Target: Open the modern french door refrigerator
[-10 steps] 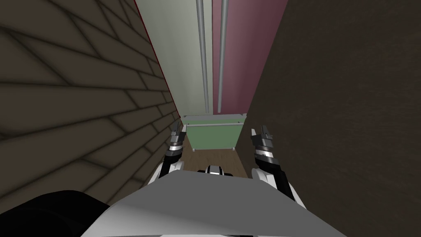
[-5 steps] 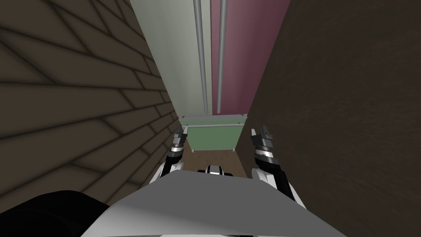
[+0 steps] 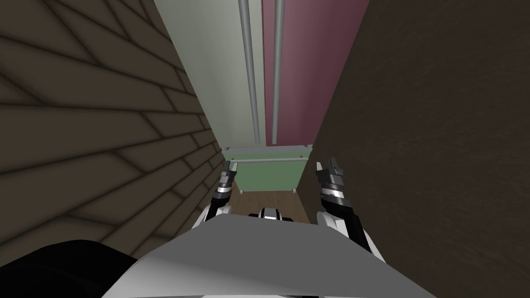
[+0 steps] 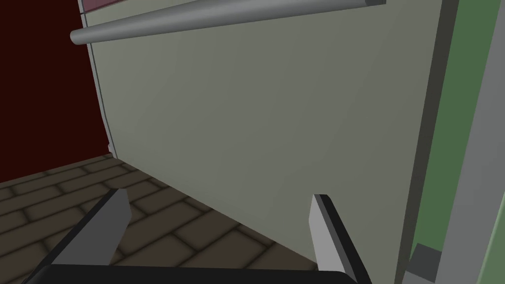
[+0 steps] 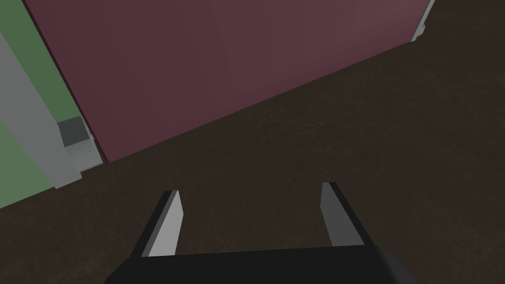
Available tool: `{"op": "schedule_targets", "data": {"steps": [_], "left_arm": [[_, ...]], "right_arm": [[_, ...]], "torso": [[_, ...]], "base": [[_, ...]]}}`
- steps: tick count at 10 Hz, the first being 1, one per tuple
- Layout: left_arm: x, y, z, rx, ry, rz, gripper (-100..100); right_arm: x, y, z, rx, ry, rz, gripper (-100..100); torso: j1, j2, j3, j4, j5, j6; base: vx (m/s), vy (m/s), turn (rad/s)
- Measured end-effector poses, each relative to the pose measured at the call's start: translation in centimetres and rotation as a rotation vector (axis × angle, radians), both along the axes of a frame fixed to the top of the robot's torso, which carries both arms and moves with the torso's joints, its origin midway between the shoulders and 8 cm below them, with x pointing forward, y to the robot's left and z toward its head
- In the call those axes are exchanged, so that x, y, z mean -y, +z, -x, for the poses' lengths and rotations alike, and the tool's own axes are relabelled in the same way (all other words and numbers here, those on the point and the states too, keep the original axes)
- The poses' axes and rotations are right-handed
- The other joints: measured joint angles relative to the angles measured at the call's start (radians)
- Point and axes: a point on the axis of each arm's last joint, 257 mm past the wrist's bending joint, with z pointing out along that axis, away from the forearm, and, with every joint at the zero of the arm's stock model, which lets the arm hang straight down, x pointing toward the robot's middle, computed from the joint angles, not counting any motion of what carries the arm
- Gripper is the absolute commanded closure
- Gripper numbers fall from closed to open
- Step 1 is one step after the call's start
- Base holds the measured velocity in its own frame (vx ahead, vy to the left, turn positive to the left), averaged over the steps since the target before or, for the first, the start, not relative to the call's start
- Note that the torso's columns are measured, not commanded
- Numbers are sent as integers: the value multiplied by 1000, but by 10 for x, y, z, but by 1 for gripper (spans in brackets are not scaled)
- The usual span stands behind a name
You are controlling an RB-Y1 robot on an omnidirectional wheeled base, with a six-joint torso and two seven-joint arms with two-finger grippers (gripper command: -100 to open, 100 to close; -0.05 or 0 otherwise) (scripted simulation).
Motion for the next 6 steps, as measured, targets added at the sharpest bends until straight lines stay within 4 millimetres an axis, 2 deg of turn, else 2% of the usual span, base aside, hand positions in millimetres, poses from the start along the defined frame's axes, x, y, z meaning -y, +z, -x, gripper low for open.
{"op": "schedule_targets", "data": {"steps": [6], "left_arm": [[-8, -37, -6, -24, 3, 8, -100]], "right_arm": [[0, 0, 0, 0, 0, 0, 0]], "torso": [[0, 0, 0, 0, 0, 0]], "base": [[68, -25, 4]]}}
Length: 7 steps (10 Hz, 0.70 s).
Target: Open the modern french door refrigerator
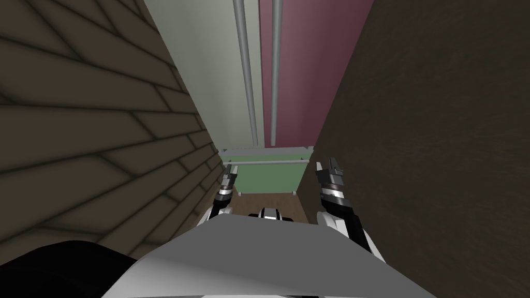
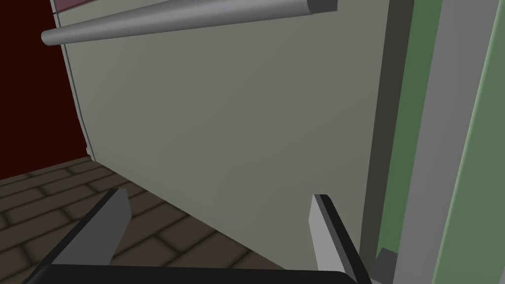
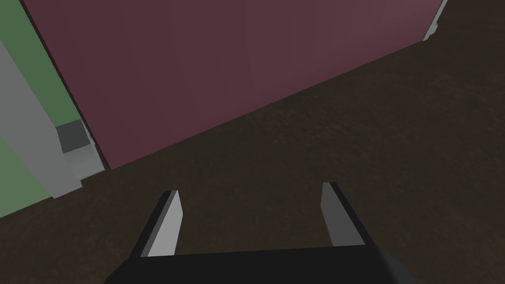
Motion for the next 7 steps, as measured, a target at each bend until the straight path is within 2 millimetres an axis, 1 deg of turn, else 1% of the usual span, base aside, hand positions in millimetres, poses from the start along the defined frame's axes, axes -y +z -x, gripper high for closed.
{"op": "schedule_targets", "data": {"steps": [4, 7], "left_arm": [[-7, -26, -3, -17, 5, 9, -100], [-12, -46, -3, -34, 11, 17, -100]], "right_arm": [[0, 0, 0, 0, 0, 0, 0], [0, 0, 0, 0, 0, 0, 0]], "torso": [[1, 2, 1, 1, 0, 0], [0, 1, 1, 0, 0, 0]], "base": [[84, -25, 5], [63, -27, 5]]}}
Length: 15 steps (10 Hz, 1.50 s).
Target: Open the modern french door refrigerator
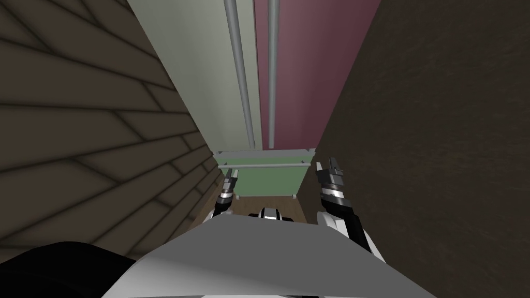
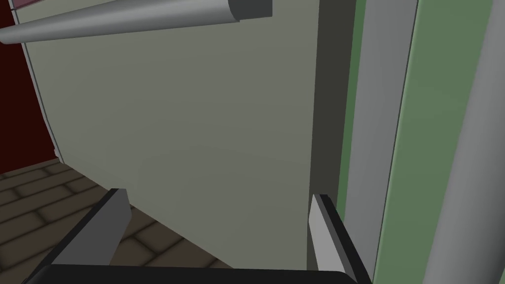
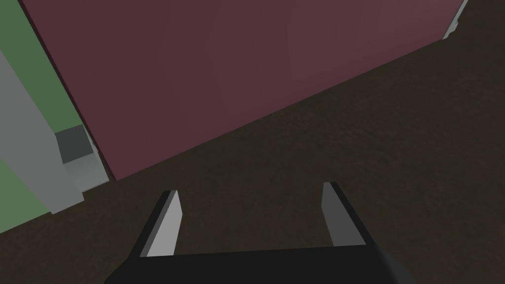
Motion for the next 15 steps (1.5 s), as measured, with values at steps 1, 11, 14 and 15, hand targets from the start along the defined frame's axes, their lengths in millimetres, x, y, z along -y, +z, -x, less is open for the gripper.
{"op": "schedule_targets", "data": {"steps": [1, 11, 14, 15], "left_arm": [[-1, -6, 0, -1, 2, 3, -100], [-15, -65, 3, -67, 29, 31, -100], [-18, -83, 6, -87, 40, 42, -100], [-19, -89, 7, -96, 44, 46, -100]], "right_arm": [[0, 0, 0, 0, 0, 0, 0], [0, 0, 0, 0, 0, 0, 0], [0, 0, 0, 0, 0, 0, 0], [0, 0, 0, 0, 0, 0, 0]], "torso": [[0, -1, -1, 0, 0, 0], [1, 0, 0, 0, 0, 0], [0, -1, -1, 0, 0, 0], [0, -1, 0, 0, 0, 0]], "base": [[65, -19, 1], [63, -22, 4], [61, -26, 5], [46, -17, 3]]}}
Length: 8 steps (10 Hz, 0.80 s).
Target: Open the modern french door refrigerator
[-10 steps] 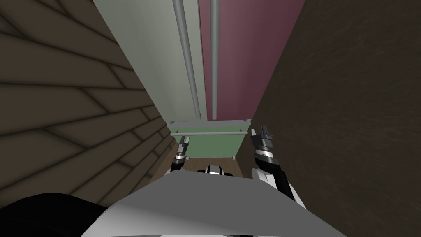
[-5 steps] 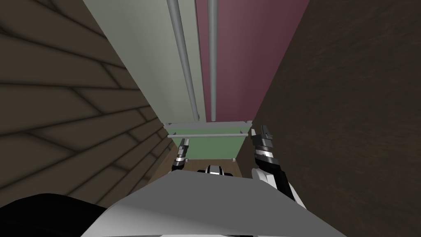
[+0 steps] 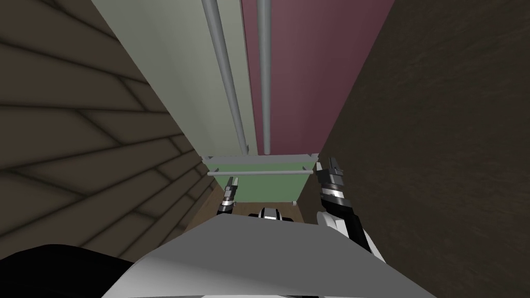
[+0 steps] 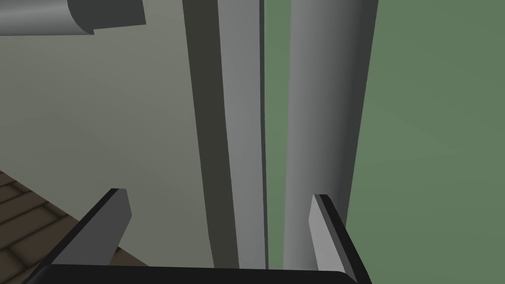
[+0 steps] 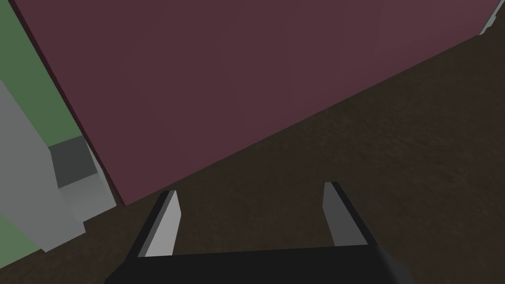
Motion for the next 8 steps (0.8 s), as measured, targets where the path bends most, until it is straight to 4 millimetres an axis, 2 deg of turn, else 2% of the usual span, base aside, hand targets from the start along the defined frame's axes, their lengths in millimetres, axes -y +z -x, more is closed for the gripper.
{"op": "schedule_targets", "data": {"steps": [8], "left_arm": [[-9, -39, 12, -50, 26, 17, -100]], "right_arm": [[0, 0, 0, 0, 0, 0, 0]], "torso": [[0, -1, 0, 0, 0, 0]], "base": [[62, -22, 4]]}}
